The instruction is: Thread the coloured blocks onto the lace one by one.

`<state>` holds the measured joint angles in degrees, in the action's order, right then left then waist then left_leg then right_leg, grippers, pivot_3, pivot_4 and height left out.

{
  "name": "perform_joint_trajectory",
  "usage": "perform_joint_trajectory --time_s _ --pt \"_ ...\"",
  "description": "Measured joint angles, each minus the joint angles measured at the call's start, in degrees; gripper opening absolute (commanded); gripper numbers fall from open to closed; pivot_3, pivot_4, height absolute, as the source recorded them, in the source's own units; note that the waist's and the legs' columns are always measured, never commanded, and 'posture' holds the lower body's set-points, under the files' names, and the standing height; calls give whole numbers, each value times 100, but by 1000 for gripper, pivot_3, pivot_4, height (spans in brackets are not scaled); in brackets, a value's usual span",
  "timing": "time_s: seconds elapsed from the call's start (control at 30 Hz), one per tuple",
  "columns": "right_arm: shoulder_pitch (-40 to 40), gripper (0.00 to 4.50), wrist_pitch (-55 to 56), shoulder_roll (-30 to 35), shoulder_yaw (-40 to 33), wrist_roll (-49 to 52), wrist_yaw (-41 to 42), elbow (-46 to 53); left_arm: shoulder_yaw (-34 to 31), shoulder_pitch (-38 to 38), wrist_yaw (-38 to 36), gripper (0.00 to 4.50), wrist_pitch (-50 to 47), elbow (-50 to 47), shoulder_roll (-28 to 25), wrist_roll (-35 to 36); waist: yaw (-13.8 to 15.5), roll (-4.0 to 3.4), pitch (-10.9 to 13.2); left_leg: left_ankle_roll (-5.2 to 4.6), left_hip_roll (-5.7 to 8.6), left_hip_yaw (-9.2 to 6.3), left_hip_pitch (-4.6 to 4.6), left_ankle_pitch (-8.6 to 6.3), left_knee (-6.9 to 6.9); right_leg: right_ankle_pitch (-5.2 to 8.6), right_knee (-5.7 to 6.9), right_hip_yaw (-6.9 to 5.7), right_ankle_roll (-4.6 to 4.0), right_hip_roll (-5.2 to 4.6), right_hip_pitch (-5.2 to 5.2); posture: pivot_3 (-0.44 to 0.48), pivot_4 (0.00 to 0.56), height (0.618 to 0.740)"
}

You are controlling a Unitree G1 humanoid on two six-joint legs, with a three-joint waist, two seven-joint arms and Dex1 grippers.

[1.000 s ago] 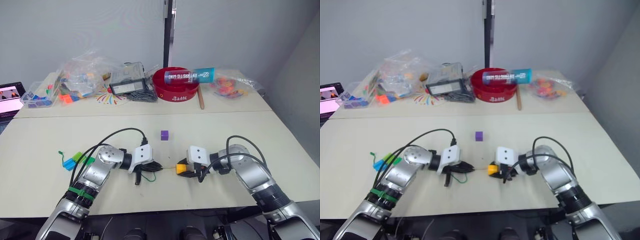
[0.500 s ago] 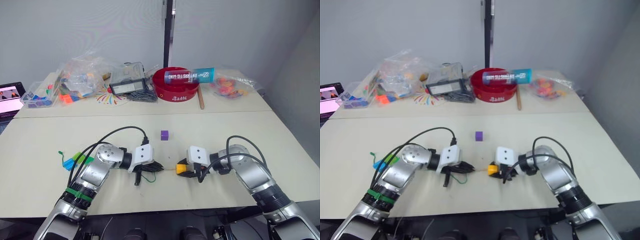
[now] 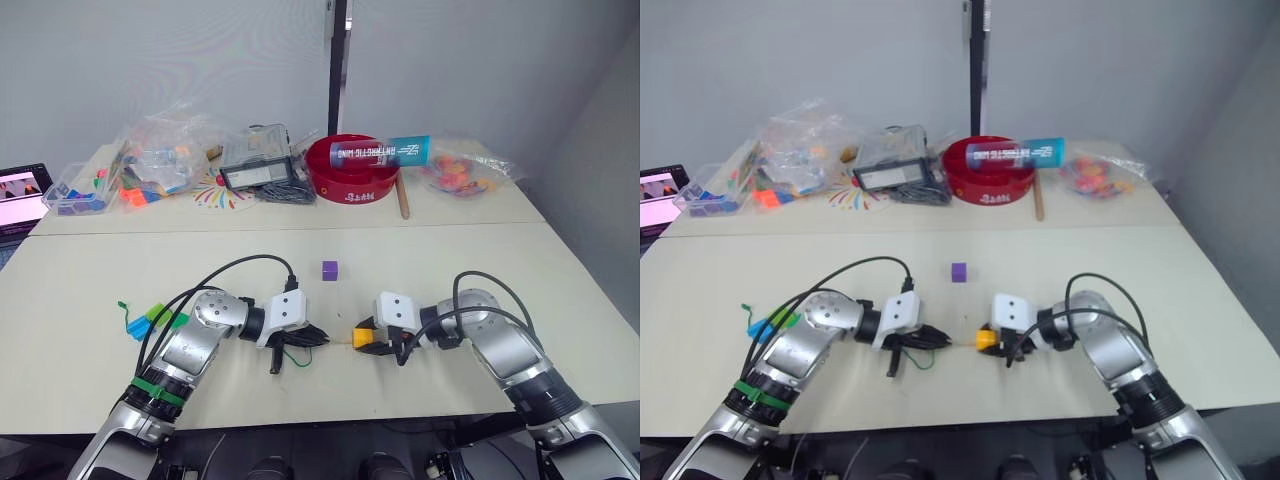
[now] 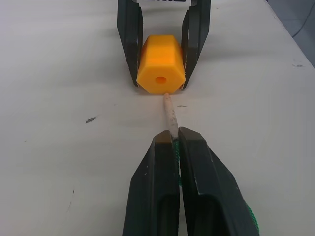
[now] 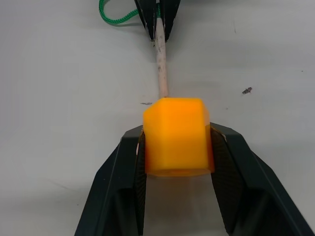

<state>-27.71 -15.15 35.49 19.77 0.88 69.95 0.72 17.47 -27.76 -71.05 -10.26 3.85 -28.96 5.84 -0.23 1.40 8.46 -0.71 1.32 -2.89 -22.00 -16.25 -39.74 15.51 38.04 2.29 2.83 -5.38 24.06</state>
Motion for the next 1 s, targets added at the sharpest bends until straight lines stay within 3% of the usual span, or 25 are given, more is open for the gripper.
perform_joint_trajectory --time_s 1.0 --pt "85 1297 163 54 -34 174 18 -128 -51 -1 2 0 -29 -116 -81 213 3 0 0 -2 -1 0 1 -1 0 0 -1 0 0 0 0 0 150 740"
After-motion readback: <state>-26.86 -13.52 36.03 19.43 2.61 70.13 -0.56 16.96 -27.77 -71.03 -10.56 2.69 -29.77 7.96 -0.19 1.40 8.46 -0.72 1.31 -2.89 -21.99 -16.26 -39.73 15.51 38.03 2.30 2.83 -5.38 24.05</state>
